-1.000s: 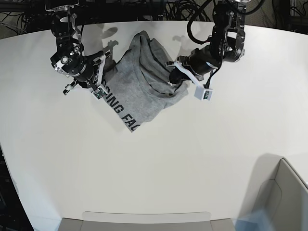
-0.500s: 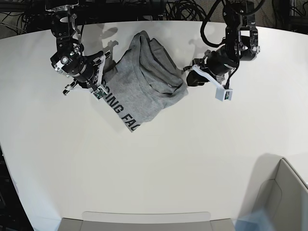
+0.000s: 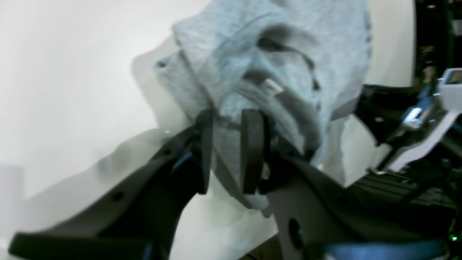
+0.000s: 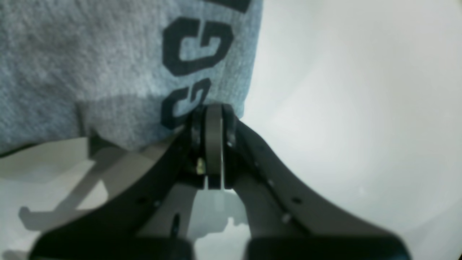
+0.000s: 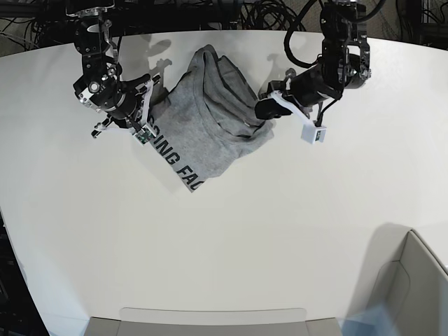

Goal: Fold the T-shirt properly
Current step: 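Grasp the bundle's edge with the left gripper and tuck it under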

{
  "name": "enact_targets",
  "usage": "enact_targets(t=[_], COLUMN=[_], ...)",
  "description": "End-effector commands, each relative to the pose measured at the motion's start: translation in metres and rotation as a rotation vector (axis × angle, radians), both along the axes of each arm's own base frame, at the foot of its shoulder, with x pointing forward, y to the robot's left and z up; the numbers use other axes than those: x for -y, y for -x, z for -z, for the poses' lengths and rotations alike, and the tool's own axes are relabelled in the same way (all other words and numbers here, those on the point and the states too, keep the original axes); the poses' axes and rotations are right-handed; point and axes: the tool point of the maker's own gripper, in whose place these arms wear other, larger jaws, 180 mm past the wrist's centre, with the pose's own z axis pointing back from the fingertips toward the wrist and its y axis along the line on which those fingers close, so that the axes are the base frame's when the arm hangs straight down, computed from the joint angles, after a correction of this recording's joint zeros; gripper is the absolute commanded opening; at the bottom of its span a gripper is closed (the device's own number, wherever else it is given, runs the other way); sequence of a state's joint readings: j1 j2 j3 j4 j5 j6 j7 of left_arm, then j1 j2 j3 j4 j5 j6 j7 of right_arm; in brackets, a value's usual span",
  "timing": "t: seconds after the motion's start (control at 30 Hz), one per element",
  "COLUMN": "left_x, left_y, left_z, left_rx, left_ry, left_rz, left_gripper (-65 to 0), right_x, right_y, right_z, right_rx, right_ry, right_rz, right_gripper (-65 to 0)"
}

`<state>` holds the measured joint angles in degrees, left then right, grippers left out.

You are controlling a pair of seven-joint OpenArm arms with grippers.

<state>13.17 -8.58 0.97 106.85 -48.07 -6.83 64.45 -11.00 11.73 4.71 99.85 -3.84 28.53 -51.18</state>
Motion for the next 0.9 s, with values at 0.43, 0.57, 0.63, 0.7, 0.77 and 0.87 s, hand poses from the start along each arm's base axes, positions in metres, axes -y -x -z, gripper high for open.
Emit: enact_targets(t=[0.43, 0.57, 0.63, 0.7, 0.77, 0.87], left_x=[-0.006, -0.002, 0.001, 0.002, 0.002, -0.012], left_y=[-0.025, -0.031, -0.032, -0.036, -0.039, -0.043], left_z=[0.010, 0.005, 0.005, 0.002, 0.000, -0.001], left_rx=[0.006, 0.031, 0.030, 0.041, 0.050, 0.060], left_ry=[0.023, 0.043, 0.049, 0.053, 0.053, 0.040], left_rz=[-0.049, -0.066, -0.072, -0.072, -0.072, -0.112], left_gripper=[-52.4, -64.9, -65.0, -65.0, -65.0, -65.0], right_x=[-0.001, -0.001, -0.001, -0.001, -0.001, -0.001], right_y=[-0.008, -0.008, -0.008, -0.008, -0.008, -0.008], right_z=[-0.010, -0.010, -0.010, -0.010, -0.010, -0.010], right_rx=[0.040, 0.040, 0.042, 0.042, 0.042, 0.042], right_ry=[-0.004, -0.004, -0.005, -0.005, -0.005, -0.005], right_rz=[-0.012, -0.012, -0.012, -0.012, -0.012, -0.012], right_gripper=[-65.0, -65.0, -65.0, -65.0, -65.0, -65.0])
